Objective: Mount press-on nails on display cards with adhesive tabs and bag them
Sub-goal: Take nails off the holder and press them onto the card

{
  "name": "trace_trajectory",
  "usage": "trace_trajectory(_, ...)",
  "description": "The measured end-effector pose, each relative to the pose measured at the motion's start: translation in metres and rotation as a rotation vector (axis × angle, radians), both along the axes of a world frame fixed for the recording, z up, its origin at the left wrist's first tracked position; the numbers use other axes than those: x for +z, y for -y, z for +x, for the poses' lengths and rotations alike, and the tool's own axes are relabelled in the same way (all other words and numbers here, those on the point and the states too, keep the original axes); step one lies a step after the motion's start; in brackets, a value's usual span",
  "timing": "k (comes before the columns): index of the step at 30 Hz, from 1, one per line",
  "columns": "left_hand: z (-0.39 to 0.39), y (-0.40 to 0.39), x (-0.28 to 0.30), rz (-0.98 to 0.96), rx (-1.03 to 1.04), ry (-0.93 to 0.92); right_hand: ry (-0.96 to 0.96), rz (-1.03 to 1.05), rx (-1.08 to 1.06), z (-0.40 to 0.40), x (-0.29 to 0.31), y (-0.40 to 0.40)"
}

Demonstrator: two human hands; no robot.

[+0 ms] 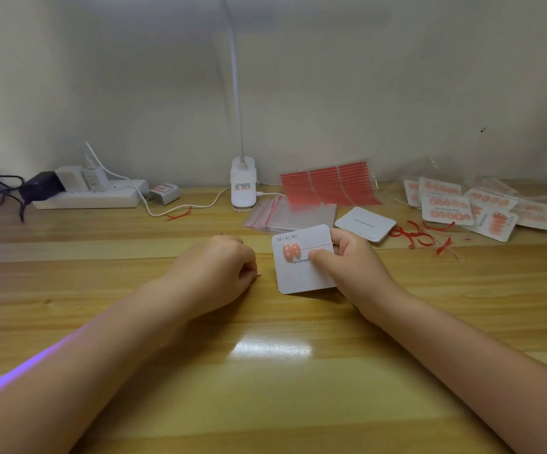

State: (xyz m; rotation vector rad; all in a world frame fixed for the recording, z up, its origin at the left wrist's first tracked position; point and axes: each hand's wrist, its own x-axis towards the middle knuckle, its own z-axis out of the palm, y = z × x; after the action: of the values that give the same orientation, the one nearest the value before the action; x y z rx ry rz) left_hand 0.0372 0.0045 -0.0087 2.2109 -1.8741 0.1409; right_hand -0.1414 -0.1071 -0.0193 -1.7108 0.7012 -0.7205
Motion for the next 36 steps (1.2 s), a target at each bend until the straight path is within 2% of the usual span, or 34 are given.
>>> trace_trajectory(8,-0.003,0.001,-0.002,-0.075,0.146,0.045,-0.039,-0.016,-0.051,0.0,-0.003,-0.001)
trace_trajectory(11,0.007,0.001,0.004,-0.131,0.172,-0.049,-0.038,-0.016,-0.055,0.0,-0.003,-0.001)
trace_trajectory(13,0.014,0.002,0.007,-0.069,0.112,-0.139,-0.038,-0.022,-0.056,0.0,-0.003,-0.001)
trace_trajectory(15,0.016,0.002,0.008,0.022,0.045,-0.152,-0.039,-0.026,-0.055,0.0,-0.003,-0.002)
trace_trajectory(19,0.016,0.002,0.001,0.08,-0.019,-0.047,-0.045,-0.03,-0.057,0.0,-0.003,-0.002)
trace_trajectory(23,0.014,0.0,0.0,0.019,-0.045,-0.001,-0.051,-0.027,-0.053,0.0,-0.003,-0.002)
trace_trajectory(26,0.01,-0.001,-0.002,-0.031,-0.068,0.114,-0.052,-0.027,-0.053,0.0,-0.002,-0.004)
trace_trajectory(29,0.006,-0.002,-0.005,-0.183,-0.036,0.091,-0.039,-0.021,-0.048,-0.001,0.001,-0.006)
trace_trajectory(33,0.002,-0.004,0.011,-0.595,0.004,-0.135,0.064,0.0,-0.029,-0.002,0.013,-0.012)
trace_trajectory(36,-0.011,-0.011,0.031,-0.808,-0.015,-0.314,0.182,-0.013,0.028,-0.003,0.027,-0.02)
